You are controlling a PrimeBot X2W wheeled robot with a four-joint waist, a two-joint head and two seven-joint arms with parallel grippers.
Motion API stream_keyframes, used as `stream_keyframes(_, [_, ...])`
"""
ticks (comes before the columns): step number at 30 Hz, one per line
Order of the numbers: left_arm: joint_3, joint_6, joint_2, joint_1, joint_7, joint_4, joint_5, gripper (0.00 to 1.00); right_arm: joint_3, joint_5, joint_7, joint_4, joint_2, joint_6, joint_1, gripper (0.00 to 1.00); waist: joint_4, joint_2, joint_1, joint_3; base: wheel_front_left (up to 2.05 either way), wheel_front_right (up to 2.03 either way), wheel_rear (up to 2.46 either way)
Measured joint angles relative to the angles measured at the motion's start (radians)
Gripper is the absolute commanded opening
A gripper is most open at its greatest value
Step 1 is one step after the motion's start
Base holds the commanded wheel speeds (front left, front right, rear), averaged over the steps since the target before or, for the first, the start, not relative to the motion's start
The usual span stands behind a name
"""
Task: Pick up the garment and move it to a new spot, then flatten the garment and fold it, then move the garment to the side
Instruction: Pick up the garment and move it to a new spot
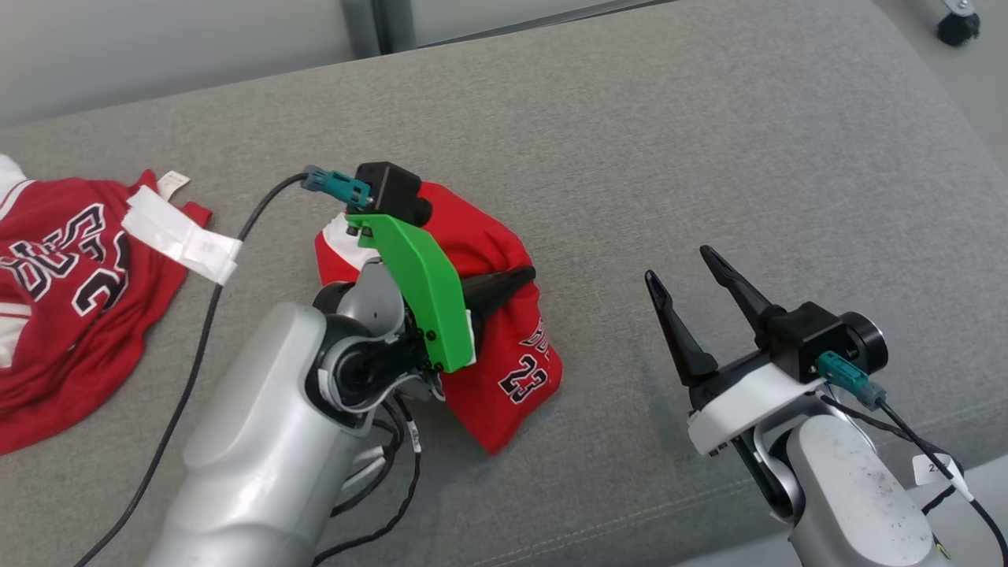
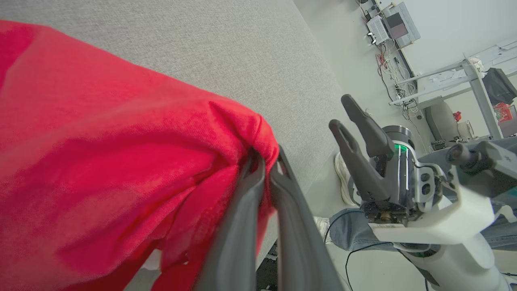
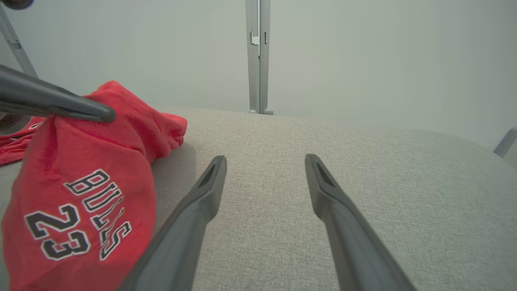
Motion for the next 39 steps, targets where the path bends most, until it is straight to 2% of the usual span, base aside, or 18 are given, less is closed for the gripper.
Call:
stream_keyframes(5, [-0.120, 0.060, 0.003, 0.000, -0.066, -0.021, 0.019, 0.00, 0.002, 0.002, 0.000, -0.015, 0.016, 0.000, 0.000, 1.00, -0.085, 0.0000, 0.0000, 0.007, 0.00, 0.00, 0.00])
stream_keyframes(12, [-0.165, 0.131, 0.009, 0.002, -0.134, 0.021, 0.103, 0.00, 0.024, 0.015, 0.000, -0.015, 0.023, 0.000, 0.004, 1.00, -0.185, 0.0000, 0.0000, 0.022, 0.00, 0.00, 0.00])
stream_keyframes(13, [-0.171, 0.136, 0.011, 0.003, -0.143, 0.029, 0.120, 0.22, 0.023, 0.019, 0.000, -0.016, 0.024, 0.000, 0.004, 1.00, -0.199, 0.0000, 0.0000, 0.024, 0.00, 0.00, 0.00])
stream_keyframes(14, [-0.180, 0.137, 0.012, 0.002, -0.154, 0.038, 0.138, 0.84, 0.018, 0.021, 0.000, -0.016, 0.024, 0.000, 0.005, 1.00, -0.212, 0.0000, 0.0000, 0.026, 0.00, 0.00, 0.00])
stream_keyframes(15, [-0.193, 0.137, 0.013, 0.002, -0.167, 0.044, 0.149, 1.00, 0.007, 0.022, 0.000, -0.018, 0.024, 0.000, 0.007, 1.00, -0.225, 0.0000, 0.0000, 0.029, 0.00, 0.00, 0.00])
stream_keyframes(19, [-0.238, 0.145, 0.013, 0.002, -0.214, 0.052, 0.165, 1.00, -0.025, 0.026, 0.000, -0.022, 0.020, -0.001, 0.025, 1.00, -0.254, 0.0000, 0.0000, 0.041, 0.00, 0.00, 0.00])
stream_keyframes(23, [-0.268, 0.150, 0.016, -0.002, -0.266, 0.038, 0.163, 1.00, -0.030, 0.026, 0.000, -0.024, 0.021, -0.001, 0.026, 1.00, -0.244, 0.0000, 0.0000, 0.044, 0.00, 0.00, 0.00])
stream_keyframes(31, [-0.320, 0.149, 0.018, -0.058, -0.362, -0.042, 0.200, 1.00, -0.046, 0.025, 0.000, -0.031, 0.010, -0.001, 0.034, 1.00, -0.184, 0.0000, 0.0000, 0.025, 0.00, 0.00, 0.00])
stream_keyframes(35, [-0.294, 0.148, 0.017, -0.086, -0.439, -0.131, 0.218, 1.00, -0.056, 0.017, 0.000, -0.037, -0.002, -0.001, 0.058, 1.00, -0.146, 0.0000, 0.0000, 0.011, 0.00, 0.00, 0.00])
stream_keyframes(39, [-0.272, 0.155, 0.024, -0.082, -0.473, -0.139, 0.269, 1.00, -0.065, 0.012, 0.000, -0.053, -0.016, -0.001, 0.079, 1.00, -0.101, 0.0000, 0.0000, -0.005, 0.00, 0.00, 0.00])
